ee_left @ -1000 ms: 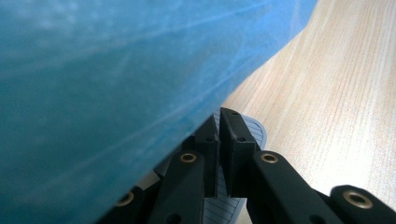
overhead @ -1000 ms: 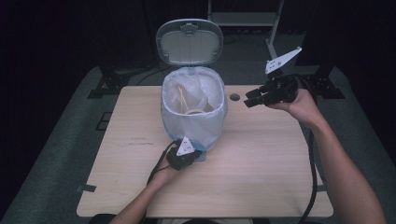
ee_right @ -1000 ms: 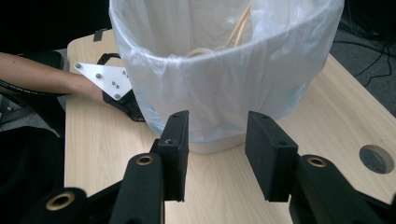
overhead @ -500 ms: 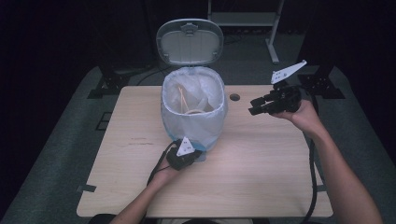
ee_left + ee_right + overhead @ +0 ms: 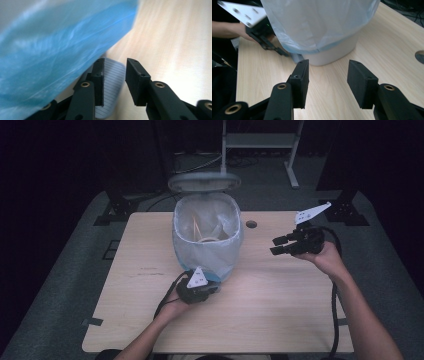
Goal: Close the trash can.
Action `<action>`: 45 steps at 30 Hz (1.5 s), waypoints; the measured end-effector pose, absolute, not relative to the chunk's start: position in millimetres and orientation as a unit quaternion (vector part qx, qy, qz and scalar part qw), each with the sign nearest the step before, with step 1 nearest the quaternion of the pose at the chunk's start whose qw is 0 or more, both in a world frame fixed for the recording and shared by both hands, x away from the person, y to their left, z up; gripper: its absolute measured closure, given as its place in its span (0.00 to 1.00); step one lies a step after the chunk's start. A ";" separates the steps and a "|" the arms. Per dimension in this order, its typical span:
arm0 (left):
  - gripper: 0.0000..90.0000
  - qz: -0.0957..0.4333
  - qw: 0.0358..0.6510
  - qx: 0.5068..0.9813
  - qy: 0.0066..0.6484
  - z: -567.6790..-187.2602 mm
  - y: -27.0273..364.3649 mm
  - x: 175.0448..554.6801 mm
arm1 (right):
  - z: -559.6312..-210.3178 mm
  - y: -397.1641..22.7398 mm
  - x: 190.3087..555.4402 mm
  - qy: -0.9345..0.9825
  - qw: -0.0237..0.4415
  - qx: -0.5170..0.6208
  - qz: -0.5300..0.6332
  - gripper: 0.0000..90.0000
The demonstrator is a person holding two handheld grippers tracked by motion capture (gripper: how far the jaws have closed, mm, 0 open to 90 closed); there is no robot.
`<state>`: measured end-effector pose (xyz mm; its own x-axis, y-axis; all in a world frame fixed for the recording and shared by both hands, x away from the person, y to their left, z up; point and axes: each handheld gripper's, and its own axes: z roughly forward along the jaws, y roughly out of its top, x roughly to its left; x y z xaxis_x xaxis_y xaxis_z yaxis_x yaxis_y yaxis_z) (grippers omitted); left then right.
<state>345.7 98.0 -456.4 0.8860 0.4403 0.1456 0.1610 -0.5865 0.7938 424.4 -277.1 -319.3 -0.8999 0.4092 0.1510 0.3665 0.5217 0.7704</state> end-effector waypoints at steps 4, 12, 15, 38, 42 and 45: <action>0.68 0.153 0.425 0.875 0.172 -450.7 103.9 339.3 | -326.9 -282.6 420.5 0.868 0.033 0.231 0.439 0.54; 0.60 0.144 0.426 0.871 0.197 -450.7 126.9 335.7 | -344.3 -294.0 411.2 0.862 0.042 0.244 0.443 0.51; 0.55 0.146 0.429 0.867 0.208 -447.7 137.2 335.3 | -351.5 -299.4 407.7 0.857 0.046 0.254 0.446 0.49; 0.42 0.181 0.445 0.831 0.281 -436.9 208.8 334.4 | -392.8 -322.1 382.1 0.844 0.052 0.286 0.451 0.46; 0.40 0.187 0.447 0.825 0.291 -434.9 218.4 334.6 | -399.1 -326.1 376.0 0.841 0.055 0.290 0.453 0.45; 0.39 0.188 0.447 0.821 0.301 -433.6 223.9 334.0 | -404.1 -328.6 371.8 0.839 0.054 0.295 0.454 0.44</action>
<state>334.0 223.9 -433.6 0.7477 0.6628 0.0399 0.3266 -0.4193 0.8471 371.8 -328.6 -404.1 -0.8199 0.5445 0.1769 0.4459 0.4133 0.7940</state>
